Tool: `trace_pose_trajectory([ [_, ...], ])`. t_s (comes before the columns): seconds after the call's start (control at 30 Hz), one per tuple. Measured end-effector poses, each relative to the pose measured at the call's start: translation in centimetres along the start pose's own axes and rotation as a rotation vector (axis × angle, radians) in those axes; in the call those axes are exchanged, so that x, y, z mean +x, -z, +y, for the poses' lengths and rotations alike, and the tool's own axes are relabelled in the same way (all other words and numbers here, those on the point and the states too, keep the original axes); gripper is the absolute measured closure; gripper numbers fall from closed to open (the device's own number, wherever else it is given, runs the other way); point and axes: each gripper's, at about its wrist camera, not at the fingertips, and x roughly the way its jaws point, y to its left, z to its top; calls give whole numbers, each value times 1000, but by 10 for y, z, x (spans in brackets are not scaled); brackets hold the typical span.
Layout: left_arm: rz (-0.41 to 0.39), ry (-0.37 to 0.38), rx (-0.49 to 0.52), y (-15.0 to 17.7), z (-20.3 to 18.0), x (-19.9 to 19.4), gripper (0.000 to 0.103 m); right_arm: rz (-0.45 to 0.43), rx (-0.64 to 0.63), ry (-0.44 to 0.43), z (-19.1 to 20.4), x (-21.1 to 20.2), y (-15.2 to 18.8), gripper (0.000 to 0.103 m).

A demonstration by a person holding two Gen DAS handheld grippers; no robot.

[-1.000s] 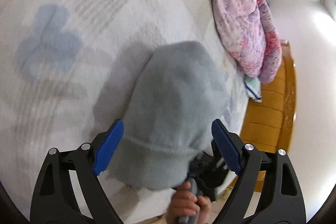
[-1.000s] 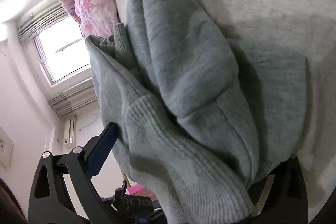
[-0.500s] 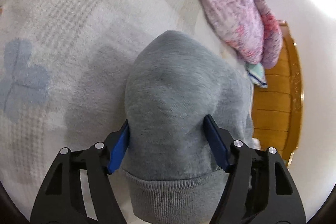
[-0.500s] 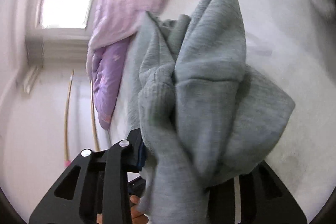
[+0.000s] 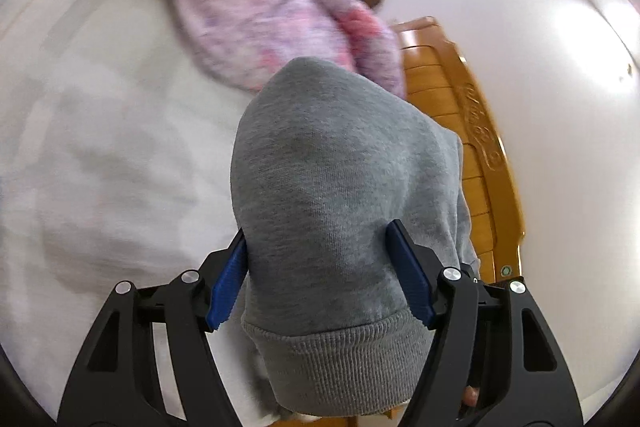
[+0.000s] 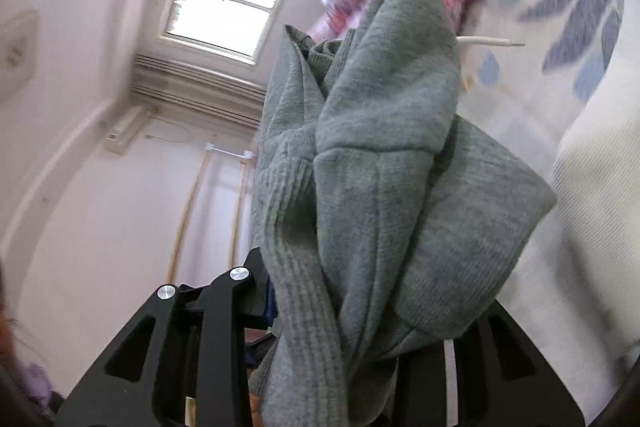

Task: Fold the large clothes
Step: 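Carry the hoodie with both grippers onto the stack of folded clothes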

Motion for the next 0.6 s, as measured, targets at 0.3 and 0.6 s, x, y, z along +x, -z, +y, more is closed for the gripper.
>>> trace_pose_trajectory([
  [0.3,12,-56,45,90,-96,79,35,-1,66,-75,-75,-129,-48,71],
  [0.6,131,-311,153,137,-92,162,37,45,344,283,-210,-165,-26,46],
])
